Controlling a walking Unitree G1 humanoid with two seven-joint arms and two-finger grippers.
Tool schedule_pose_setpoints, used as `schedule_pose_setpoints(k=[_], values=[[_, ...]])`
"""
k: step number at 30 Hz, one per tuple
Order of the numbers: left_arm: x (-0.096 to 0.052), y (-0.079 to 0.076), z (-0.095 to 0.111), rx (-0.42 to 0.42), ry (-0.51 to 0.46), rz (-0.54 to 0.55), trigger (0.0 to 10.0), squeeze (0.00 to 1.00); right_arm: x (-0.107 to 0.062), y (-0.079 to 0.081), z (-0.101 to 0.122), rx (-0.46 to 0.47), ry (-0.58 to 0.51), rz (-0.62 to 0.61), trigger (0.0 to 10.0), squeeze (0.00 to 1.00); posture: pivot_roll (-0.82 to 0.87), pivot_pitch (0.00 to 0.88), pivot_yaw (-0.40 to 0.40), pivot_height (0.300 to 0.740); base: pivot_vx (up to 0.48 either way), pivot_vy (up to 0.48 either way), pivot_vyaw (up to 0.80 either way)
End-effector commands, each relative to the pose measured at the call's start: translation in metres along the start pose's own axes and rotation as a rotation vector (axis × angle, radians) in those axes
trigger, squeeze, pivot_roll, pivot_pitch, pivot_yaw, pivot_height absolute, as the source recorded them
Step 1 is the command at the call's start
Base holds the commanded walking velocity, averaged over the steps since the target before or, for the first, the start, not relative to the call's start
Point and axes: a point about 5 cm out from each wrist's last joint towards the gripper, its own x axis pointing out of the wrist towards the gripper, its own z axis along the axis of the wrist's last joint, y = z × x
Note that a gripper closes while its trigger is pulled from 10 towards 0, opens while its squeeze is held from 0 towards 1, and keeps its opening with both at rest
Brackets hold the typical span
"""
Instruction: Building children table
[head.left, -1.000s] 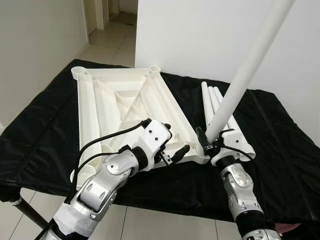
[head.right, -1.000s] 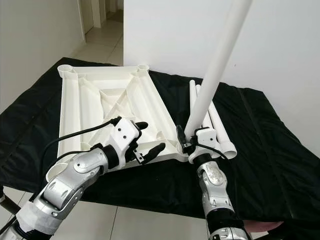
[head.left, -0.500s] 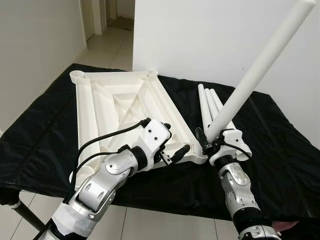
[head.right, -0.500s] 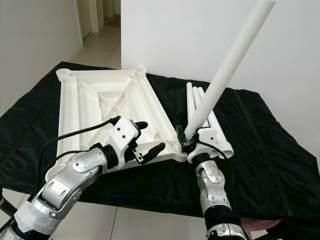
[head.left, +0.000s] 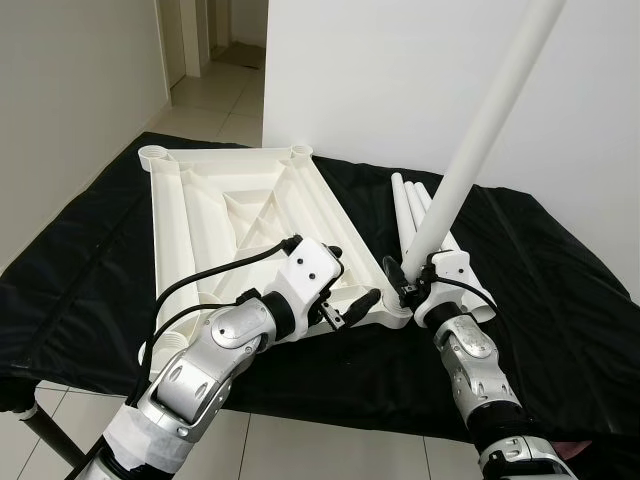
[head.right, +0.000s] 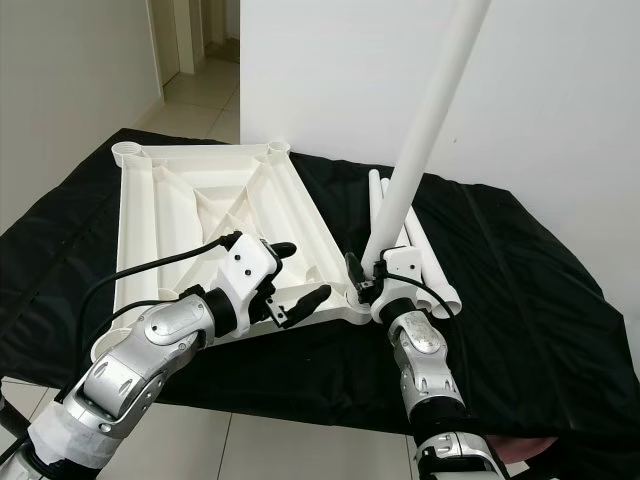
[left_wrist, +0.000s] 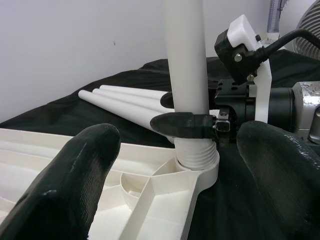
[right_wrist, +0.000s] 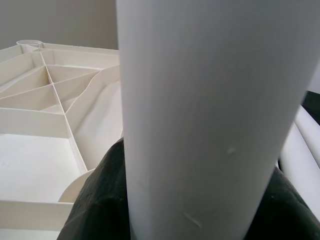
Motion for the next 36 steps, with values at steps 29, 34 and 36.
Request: schedule_pose_setpoints(k=[29, 34, 36], values=[[0.000, -0.005, 0.006, 0.009, -0.008, -0.092, 10.0, 0.00, -0.035, 0.001, -0.049, 0.089, 0.141, -0.081, 10.0, 0.00, 0.04, 0.000, -0.078, 0.740, 0.000, 0.000, 0.00], [-0.001, -0.005, 0.006, 0.009, -0.007, -0.091, 10.0, 0.00, -0.042, 0.005, -0.049, 0.011, 0.100, -0.039, 10.0, 0.00, 0.04, 0.000, -0.079, 0.740, 0.000, 0.000, 0.00], [-0.001, -0.005, 0.006, 0.008, -0.006, -0.090, 10.0, 0.00, -0.048, 0.006, -0.050, -0.002, 0.083, -0.024, 10.0, 0.00, 0.04, 0.000, -0.079, 0.740, 0.000, 0.000, 0.00]])
